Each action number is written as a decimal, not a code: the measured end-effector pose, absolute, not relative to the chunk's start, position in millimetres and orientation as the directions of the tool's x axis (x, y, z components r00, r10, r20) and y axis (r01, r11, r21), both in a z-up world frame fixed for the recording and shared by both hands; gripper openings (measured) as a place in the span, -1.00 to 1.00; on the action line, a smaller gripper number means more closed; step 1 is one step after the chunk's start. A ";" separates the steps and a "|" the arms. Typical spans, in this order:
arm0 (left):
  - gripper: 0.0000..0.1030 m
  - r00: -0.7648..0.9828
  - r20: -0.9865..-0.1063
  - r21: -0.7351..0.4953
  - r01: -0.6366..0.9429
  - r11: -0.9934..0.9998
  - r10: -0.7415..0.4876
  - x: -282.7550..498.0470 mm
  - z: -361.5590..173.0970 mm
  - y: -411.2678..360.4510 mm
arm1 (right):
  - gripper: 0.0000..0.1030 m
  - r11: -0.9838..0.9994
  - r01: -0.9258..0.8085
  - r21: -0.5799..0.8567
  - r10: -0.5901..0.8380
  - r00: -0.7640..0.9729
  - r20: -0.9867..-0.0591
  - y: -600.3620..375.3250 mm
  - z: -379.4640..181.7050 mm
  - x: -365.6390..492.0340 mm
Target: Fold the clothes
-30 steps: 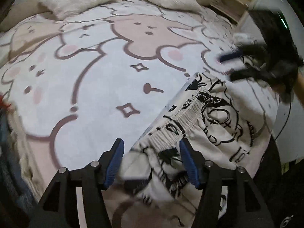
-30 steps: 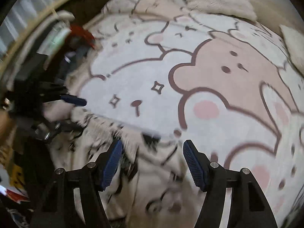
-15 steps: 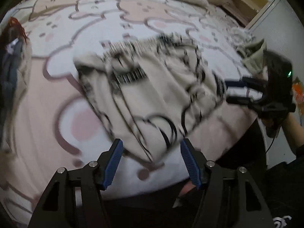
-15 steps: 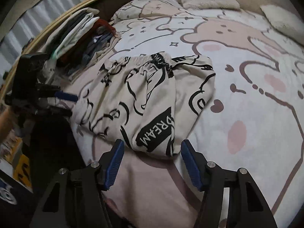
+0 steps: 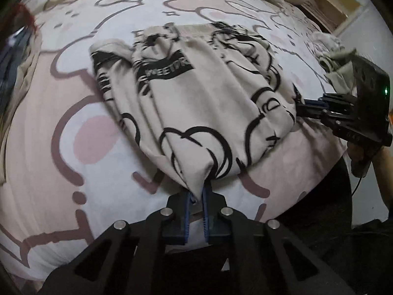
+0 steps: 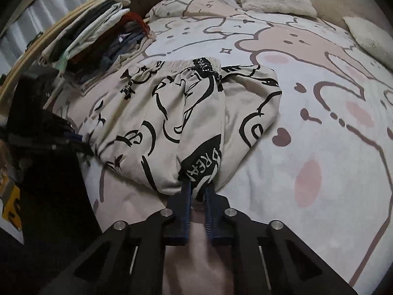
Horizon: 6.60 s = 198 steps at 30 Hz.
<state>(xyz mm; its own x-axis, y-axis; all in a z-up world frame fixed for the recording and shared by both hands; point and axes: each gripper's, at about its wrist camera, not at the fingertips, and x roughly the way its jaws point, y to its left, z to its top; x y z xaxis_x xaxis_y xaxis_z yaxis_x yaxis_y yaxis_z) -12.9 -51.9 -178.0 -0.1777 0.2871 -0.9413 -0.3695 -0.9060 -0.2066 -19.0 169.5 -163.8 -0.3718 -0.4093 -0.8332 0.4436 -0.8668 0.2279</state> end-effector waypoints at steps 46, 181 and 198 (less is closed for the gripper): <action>-0.78 -0.454 -0.772 -0.597 0.277 -0.753 0.446 3.6 -169.7 -164.5 | -0.99 -0.842 0.153 0.517 -0.529 -0.419 -0.738 186.3 -192.0 -28.7; -0.38 -0.508 -0.821 -0.195 -0.180 -0.964 0.262 -53.7 -139.9 -57.6 | -0.98 -0.952 0.046 0.303 -0.286 -0.485 -0.827 185.2 -103.4 -91.6; -0.20 -0.472 -0.872 0.139 -0.498 -0.856 0.133 51.4 -138.6 32.0 | -0.97 -0.923 -0.010 0.385 -0.303 -0.598 -0.742 165.4 42.5 -16.6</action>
<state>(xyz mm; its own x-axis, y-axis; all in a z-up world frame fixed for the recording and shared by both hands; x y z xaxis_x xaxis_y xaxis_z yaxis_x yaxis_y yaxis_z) 51.4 32.0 -138.6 -0.4717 0.1329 -0.8717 -0.4979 -0.8560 0.1390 -16.6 165.4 42.5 -0.5984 -0.3030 -0.7416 -0.0095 -0.9230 0.3848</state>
